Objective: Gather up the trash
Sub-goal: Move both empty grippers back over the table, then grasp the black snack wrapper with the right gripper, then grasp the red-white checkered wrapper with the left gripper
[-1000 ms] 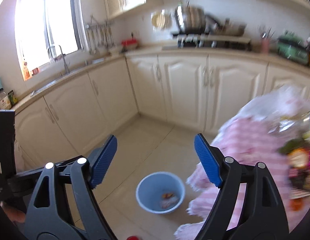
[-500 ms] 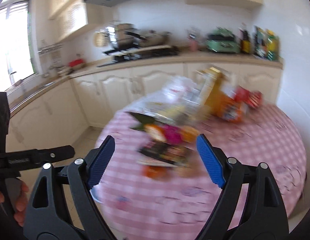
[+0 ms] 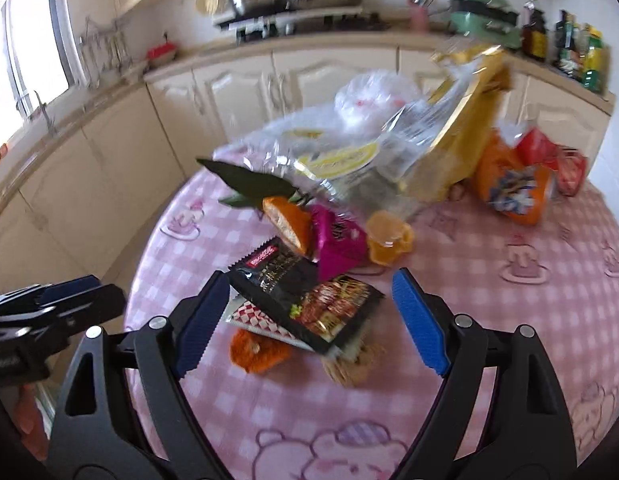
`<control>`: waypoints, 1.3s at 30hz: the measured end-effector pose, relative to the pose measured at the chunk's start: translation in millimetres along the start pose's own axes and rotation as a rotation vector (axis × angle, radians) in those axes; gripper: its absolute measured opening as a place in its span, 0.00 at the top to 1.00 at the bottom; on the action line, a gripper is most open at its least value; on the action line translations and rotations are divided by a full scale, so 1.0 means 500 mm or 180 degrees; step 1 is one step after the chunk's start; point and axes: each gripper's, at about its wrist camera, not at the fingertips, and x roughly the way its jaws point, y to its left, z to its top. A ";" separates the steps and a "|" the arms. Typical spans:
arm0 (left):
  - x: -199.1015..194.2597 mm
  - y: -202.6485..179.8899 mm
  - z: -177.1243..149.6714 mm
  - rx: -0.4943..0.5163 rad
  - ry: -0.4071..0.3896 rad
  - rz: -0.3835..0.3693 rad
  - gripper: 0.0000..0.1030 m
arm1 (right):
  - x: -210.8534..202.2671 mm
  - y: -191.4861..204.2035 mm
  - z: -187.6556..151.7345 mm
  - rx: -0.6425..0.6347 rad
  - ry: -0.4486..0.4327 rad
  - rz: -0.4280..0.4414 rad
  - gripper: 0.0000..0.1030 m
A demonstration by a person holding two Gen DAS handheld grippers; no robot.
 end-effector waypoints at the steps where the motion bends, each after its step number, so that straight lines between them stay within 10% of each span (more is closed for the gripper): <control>1: 0.001 0.003 0.000 -0.0002 0.0004 0.0006 0.36 | 0.010 0.000 0.000 -0.0011 0.0042 0.0016 0.20; 8: 0.015 0.014 0.010 -0.0040 0.0040 -0.0026 0.36 | 0.019 -0.010 -0.008 -0.0043 0.0096 0.0210 0.68; 12: 0.019 -0.005 0.012 0.0016 0.0041 -0.0072 0.36 | 0.003 -0.033 -0.014 0.0033 0.0064 0.0293 0.78; 27: 0.093 -0.172 0.004 0.0625 0.0398 -0.0448 0.36 | -0.133 -0.132 -0.086 0.0388 -0.0324 0.0249 0.85; 31: 0.106 -0.225 -0.012 0.1448 0.0349 -0.0184 0.36 | -0.140 -0.149 -0.098 0.0445 -0.0307 0.0300 0.85; 39: 0.147 -0.234 0.008 0.1642 0.0419 -0.0029 0.36 | -0.133 -0.154 -0.098 0.0510 -0.0323 0.0402 0.85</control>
